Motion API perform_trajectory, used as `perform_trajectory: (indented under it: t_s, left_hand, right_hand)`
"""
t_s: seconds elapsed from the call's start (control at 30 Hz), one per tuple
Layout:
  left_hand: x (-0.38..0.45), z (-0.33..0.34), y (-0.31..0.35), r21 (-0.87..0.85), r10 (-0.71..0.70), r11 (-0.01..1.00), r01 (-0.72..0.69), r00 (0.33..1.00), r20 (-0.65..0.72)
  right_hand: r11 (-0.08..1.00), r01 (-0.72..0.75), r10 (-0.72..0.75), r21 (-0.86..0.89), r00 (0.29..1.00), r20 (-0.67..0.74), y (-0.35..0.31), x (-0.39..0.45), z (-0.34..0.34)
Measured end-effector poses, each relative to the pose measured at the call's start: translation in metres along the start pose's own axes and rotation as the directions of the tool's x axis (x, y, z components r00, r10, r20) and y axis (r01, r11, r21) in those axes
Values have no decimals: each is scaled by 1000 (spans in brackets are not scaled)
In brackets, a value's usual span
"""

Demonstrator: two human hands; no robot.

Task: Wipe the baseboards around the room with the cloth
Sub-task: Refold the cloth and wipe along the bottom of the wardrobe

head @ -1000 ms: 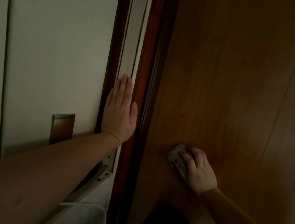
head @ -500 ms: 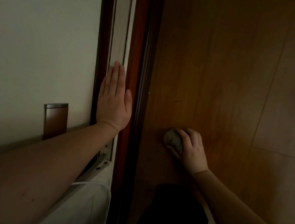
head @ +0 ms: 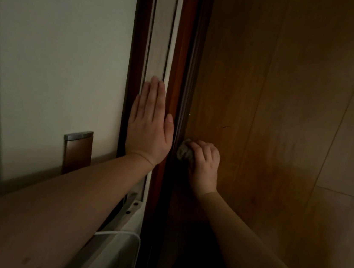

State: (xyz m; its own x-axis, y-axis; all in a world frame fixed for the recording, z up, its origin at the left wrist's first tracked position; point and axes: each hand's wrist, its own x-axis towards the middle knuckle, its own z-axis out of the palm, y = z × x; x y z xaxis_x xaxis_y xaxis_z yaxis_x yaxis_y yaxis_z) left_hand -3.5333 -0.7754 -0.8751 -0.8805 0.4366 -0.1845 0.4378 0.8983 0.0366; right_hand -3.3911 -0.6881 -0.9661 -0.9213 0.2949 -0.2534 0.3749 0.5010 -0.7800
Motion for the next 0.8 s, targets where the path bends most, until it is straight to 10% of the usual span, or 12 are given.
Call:
perform_trajectory:
  t_s: [0.8]
  left_hand:
    - [1, 1, -1, -27, 17, 1000, -17, 1000, -3]
  right_hand:
    - [978, 90, -93, -187, 996, -6, -14, 248, -93]
